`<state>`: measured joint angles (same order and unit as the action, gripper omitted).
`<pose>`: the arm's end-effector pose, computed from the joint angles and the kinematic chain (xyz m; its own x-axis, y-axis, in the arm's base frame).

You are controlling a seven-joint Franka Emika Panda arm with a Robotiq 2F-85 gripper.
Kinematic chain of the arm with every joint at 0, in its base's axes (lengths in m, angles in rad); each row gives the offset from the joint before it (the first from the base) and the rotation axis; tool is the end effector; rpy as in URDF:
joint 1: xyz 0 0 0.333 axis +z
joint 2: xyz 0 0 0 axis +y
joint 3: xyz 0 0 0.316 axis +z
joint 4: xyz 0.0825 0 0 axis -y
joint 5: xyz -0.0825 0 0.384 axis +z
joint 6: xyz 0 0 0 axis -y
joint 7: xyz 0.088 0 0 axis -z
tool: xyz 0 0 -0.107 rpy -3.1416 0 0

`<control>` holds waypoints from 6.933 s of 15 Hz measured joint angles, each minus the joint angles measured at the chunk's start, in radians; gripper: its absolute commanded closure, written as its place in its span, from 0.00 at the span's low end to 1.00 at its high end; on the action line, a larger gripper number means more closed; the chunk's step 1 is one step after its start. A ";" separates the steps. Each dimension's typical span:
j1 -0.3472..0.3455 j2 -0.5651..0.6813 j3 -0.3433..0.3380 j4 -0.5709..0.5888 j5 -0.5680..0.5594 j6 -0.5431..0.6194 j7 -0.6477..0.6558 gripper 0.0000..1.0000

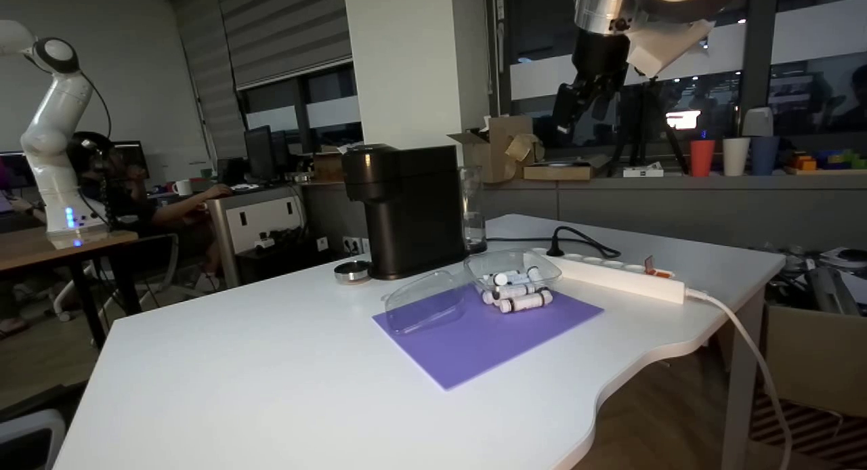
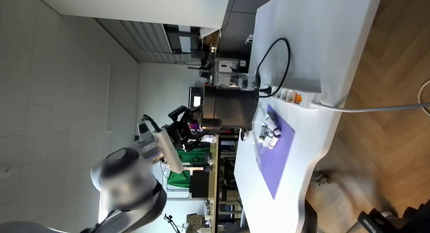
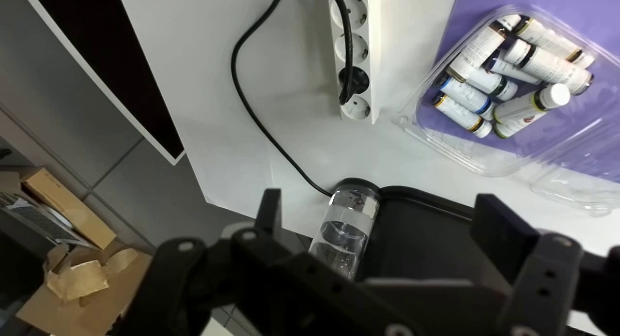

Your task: Take a bottle from the clear container and put it on the table

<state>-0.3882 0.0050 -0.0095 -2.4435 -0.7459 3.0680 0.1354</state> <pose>0.4915 -0.1477 0.3563 0.8440 0.2653 0.4662 0.0837 -0.9236 0.3741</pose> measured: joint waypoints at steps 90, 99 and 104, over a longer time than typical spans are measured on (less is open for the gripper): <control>0.252 0.577 -0.001 0.588 0.605 -0.303 -0.276 0.93; 0.122 0.592 0.230 0.621 0.875 -0.543 -0.688 0.93; 0.191 0.685 0.287 0.614 0.883 -0.506 -0.777 0.93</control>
<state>-0.1972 0.6903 0.2774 -1.8300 0.1368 2.5623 -0.6412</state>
